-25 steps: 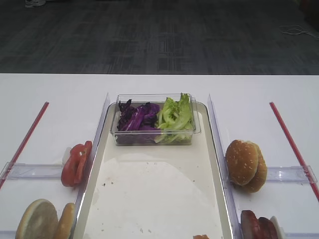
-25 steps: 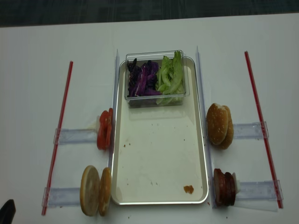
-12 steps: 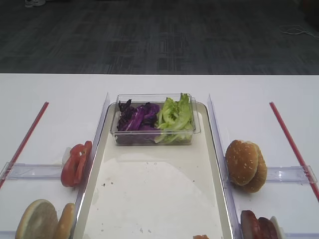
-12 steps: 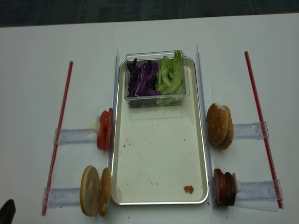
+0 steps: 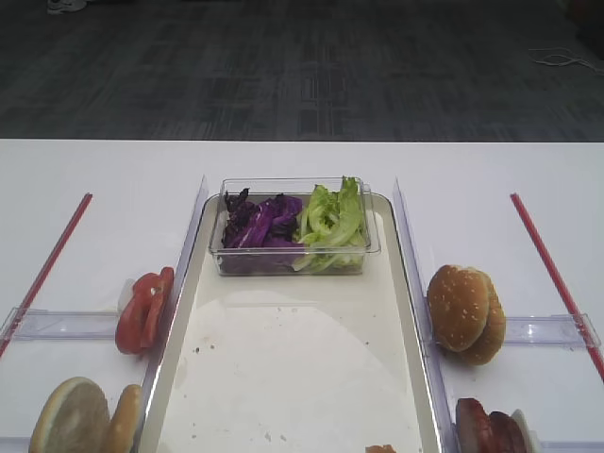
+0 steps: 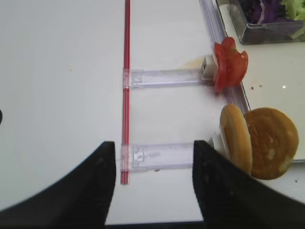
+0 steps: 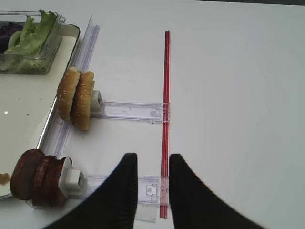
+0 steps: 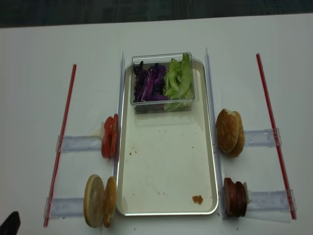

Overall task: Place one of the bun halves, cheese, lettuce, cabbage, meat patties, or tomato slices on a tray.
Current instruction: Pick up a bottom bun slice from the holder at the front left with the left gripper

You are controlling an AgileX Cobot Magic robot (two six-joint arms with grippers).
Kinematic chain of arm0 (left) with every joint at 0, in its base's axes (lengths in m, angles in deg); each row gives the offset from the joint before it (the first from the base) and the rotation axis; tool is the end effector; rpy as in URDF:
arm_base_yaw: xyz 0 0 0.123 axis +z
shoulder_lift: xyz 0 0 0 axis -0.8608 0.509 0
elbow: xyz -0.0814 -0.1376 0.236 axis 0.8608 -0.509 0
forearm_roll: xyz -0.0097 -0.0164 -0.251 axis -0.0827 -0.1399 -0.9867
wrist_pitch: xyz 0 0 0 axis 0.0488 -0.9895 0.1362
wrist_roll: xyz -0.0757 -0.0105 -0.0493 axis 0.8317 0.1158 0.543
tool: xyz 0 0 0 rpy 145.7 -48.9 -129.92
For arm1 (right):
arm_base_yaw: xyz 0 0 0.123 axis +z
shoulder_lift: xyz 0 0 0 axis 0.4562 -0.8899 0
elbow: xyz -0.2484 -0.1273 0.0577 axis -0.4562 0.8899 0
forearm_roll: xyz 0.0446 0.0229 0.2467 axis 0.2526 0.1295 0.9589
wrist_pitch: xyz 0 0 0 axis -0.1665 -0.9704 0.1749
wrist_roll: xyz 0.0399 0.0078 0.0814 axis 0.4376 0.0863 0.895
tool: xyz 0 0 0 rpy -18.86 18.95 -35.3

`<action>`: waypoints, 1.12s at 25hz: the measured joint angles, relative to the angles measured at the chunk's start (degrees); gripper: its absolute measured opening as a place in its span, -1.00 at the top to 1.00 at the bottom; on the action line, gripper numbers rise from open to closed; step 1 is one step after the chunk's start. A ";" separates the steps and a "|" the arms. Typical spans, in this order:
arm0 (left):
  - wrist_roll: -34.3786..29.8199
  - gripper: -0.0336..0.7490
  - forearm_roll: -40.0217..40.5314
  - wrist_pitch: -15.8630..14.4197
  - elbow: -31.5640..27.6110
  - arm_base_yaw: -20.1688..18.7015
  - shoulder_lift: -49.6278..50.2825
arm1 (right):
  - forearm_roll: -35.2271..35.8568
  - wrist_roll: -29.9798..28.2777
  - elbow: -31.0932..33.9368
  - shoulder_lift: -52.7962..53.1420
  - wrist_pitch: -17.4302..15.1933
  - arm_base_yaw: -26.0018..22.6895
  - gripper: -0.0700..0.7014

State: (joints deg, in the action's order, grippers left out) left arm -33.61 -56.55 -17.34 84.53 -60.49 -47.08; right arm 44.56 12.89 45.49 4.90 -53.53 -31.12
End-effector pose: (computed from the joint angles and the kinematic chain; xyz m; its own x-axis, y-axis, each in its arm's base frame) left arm -0.0085 0.0008 0.2646 -0.5978 -0.0195 -0.8014 -0.0044 0.9998 -0.0211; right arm -0.0070 0.0099 0.2634 -0.5251 -0.0423 -0.8500 -0.0598 0.9981 -0.0127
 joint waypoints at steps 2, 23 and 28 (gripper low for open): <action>-0.10 0.02 -0.38 -0.43 0.44 0.00 2.51 | 0.00 0.00 0.00 0.00 0.00 0.00 0.30; 3.47 0.02 -0.38 -3.73 17.56 -2.60 33.04 | 0.00 0.00 0.00 0.00 0.00 0.00 0.30; 5.95 -0.07 -0.38 -3.28 21.50 -2.60 42.28 | 0.00 0.00 0.00 0.00 0.00 0.00 0.30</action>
State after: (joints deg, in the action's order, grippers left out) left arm -27.66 -56.93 -20.62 106.03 -63.08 -4.80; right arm 44.56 12.89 45.49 4.90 -53.53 -31.12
